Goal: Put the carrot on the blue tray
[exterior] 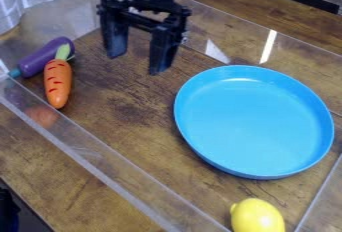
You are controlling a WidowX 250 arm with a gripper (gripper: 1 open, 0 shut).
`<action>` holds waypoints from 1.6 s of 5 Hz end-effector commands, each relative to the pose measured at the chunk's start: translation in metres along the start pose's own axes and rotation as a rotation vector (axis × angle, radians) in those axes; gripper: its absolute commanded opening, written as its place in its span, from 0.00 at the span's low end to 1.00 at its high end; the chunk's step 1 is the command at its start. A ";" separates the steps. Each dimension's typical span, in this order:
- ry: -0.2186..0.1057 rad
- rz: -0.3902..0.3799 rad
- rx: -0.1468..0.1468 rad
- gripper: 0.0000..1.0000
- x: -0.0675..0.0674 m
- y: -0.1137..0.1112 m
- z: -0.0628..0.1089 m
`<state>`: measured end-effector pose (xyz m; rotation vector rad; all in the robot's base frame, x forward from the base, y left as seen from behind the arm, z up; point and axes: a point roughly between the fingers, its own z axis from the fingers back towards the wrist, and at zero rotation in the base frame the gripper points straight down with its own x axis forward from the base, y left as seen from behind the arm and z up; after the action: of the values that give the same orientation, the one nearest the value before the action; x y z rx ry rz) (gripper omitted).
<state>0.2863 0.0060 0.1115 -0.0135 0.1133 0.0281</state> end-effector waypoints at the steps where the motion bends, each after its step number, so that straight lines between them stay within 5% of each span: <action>1: -0.029 0.049 -0.011 1.00 -0.001 0.003 0.007; 2: -0.020 0.066 -0.015 1.00 -0.001 -0.003 0.006; 3: -0.011 0.173 -0.028 1.00 0.001 0.004 -0.005; 5: -0.075 0.563 -0.114 1.00 -0.018 0.059 -0.023; 7: -0.086 0.419 -0.118 1.00 -0.017 0.093 -0.023; 8: -0.094 0.449 -0.117 1.00 -0.017 0.097 -0.035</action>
<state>0.2614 0.0946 0.0706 -0.1073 0.0512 0.4618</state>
